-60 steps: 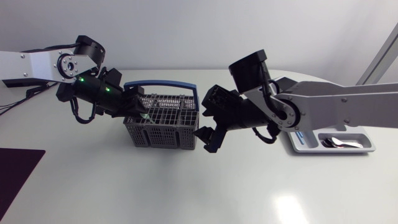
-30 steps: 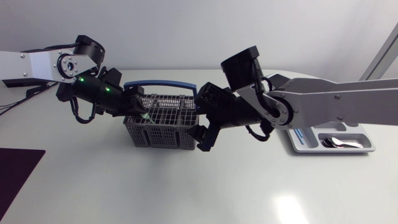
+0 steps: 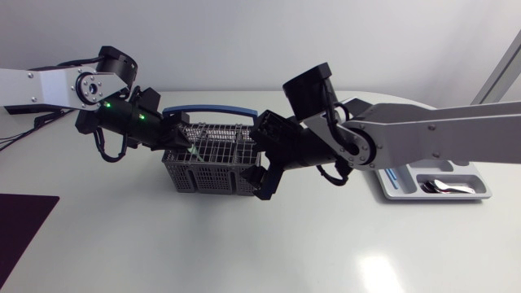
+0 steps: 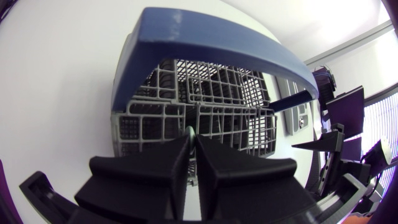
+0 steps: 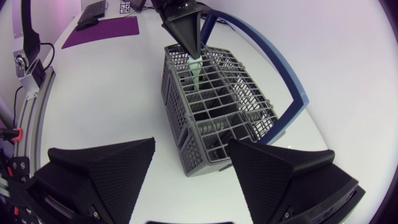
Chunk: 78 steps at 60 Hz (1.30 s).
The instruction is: Unload the cutlery basket into the drawer organizer.
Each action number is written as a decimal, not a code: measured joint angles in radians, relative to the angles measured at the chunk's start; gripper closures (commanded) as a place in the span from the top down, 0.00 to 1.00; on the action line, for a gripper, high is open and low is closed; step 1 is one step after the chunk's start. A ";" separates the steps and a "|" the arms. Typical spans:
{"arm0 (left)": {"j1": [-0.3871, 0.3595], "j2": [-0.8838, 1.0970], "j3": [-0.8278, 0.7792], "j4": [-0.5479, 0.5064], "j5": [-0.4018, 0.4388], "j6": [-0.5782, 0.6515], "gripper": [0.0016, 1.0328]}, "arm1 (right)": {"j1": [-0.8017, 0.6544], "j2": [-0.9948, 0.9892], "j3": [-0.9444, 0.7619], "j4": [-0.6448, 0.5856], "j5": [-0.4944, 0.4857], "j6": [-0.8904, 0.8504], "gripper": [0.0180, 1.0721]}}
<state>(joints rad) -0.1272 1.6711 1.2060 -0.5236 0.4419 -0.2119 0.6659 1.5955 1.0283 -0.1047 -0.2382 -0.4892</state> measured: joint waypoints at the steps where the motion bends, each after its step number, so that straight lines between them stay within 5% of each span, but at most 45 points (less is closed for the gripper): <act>1: 0.000 0.000 0.000 0.001 0.002 0.000 0.06 | 0.000 0.000 0.000 0.000 0.000 0.000 0.81; 17: 0.000 0.000 -0.001 0.002 0.006 0.000 0.06 | 0.011 0.007 0.023 0.008 -0.002 0.019 0.77; 36: 0.000 0.000 -0.001 0.002 0.006 0.000 0.06 | 0.065 0.095 0.087 0.059 -0.004 0.035 0.17; 59: 0.000 0.000 -0.001 0.002 0.006 0.000 0.06 | 0.084 0.206 0.191 0.097 0.000 0.042 0.07; 78: 0.000 -0.002 -0.008 0.010 0.011 0.000 0.06 | 0.106 0.310 0.212 0.185 0.121 0.041 0.06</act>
<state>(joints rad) -0.1272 1.6691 1.1976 -0.5137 0.4530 -0.2123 0.7715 1.9057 1.2400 0.0803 -0.1173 -0.4484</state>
